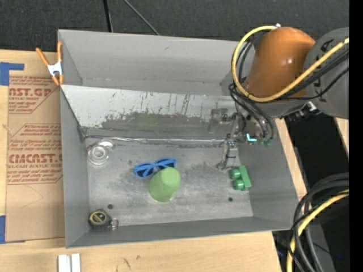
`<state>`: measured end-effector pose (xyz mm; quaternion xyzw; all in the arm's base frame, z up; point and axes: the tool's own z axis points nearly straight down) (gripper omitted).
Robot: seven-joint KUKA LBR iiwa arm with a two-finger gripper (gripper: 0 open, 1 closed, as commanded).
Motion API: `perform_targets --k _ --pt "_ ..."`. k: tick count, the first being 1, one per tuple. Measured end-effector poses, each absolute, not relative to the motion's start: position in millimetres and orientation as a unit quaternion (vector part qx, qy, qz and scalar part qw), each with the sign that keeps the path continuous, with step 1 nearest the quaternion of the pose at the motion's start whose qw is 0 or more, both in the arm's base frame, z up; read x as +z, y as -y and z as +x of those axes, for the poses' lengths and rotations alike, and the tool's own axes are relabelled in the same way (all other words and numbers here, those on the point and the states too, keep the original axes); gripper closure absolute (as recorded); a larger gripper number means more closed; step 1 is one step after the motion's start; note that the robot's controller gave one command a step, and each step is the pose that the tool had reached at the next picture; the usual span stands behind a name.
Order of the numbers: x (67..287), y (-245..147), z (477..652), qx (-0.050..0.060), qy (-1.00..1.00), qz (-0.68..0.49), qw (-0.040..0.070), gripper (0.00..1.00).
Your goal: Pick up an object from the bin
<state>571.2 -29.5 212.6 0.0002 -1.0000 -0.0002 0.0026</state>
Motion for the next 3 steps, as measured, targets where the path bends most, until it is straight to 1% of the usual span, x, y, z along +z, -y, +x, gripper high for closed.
perform_targets --k 1,2,3 --pt "146.3 132.7 550.6 0.001 0.995 0.104 0.002 0.0" --pt "65.1 139.7 529.5 -0.002 0.995 0.096 0.003 0.0" --pt "74.6 154.4 567.9 0.001 0.993 0.121 -0.002 0.0"
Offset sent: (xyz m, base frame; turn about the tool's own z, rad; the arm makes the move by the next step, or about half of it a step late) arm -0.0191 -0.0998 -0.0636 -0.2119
